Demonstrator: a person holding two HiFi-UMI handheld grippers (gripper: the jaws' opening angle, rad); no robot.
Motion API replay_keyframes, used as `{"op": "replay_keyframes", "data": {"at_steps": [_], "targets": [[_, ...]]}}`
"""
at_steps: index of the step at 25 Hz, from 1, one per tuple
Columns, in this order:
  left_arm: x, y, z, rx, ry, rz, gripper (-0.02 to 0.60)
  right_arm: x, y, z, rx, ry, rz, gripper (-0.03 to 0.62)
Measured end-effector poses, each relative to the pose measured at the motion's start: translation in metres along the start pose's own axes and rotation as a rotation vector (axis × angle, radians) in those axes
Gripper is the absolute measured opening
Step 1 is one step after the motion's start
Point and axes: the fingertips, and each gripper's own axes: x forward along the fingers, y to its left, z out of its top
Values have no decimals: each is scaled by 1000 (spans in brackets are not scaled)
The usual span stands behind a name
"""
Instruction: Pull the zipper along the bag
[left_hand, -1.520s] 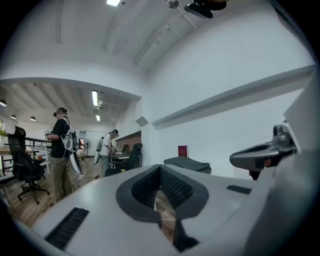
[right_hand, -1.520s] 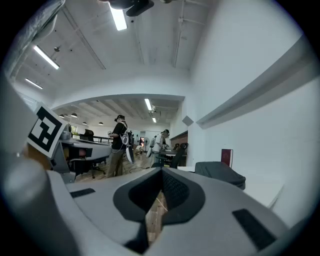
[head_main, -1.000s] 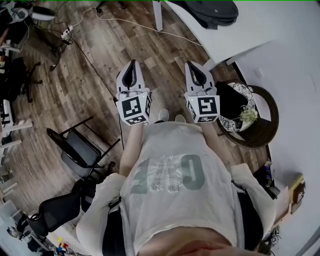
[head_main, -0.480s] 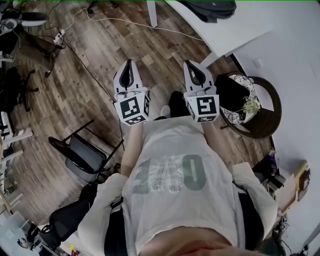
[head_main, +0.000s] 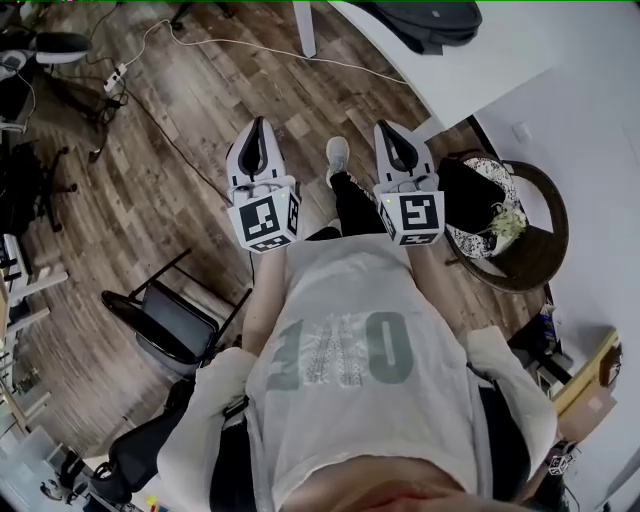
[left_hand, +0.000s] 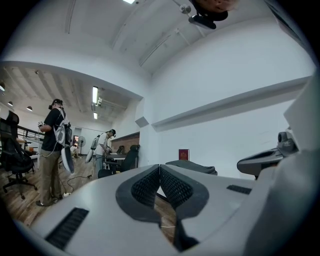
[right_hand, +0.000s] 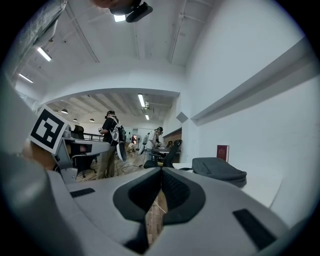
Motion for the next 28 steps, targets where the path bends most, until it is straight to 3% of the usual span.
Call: {"op": "replay_keyframes", "data": {"at_steps": [9,14,22,28], "targets": [[64,20,-7,2,-11,57,25,79,-41,2,35,-23,11,28],[127,35,3,23,-9,81,25,137,-71,18,51,-39,15,28],[256,42,52,22,-66,73,25,236,-138,50,36,-63,-14,28],[351,23,71,118,-91,1,25,309,-178,69,-11,-91,-8,28]]}}
